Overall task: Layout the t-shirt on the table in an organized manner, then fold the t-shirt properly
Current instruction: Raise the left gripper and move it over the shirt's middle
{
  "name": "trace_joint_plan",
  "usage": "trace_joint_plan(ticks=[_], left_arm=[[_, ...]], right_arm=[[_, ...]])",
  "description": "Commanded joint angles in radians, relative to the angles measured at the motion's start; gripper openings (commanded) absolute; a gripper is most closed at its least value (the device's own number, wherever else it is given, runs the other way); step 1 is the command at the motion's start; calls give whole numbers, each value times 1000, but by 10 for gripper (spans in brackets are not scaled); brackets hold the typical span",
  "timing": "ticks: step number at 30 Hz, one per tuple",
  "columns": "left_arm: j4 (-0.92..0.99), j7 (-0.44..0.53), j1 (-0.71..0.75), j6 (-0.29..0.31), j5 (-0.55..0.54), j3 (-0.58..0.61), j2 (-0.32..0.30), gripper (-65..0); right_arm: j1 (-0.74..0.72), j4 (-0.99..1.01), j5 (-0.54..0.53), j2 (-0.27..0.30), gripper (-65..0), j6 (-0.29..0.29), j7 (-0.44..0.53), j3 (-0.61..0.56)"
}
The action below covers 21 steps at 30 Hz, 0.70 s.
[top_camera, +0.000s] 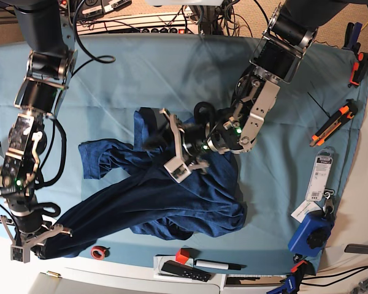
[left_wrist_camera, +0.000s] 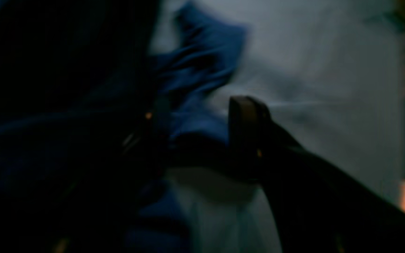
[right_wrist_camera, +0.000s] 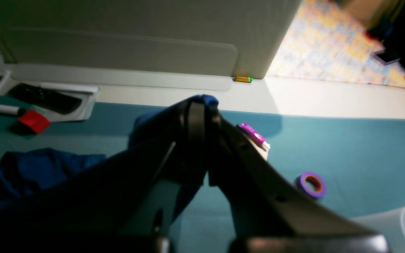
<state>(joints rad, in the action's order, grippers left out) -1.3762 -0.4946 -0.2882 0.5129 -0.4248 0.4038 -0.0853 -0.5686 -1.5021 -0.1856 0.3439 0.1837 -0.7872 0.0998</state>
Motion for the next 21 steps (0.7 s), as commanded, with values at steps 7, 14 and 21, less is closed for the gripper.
trace_joint_plan(ticks=[7, 14, 21], left_arm=[[-11, 35, -22, -58, 52, 58, 8, -266], [-11, 69, -23, -95, 143, 255, 50, -266], [43, 120, -57, -181, 205, 280, 130, -268]], right_arm=[[-64, 44, -42, -2, -650, 3, 58, 5], [-77, 44, -38, -77, -650, 5, 63, 5], [-77, 44, -30, -97, -650, 7, 61, 5]])
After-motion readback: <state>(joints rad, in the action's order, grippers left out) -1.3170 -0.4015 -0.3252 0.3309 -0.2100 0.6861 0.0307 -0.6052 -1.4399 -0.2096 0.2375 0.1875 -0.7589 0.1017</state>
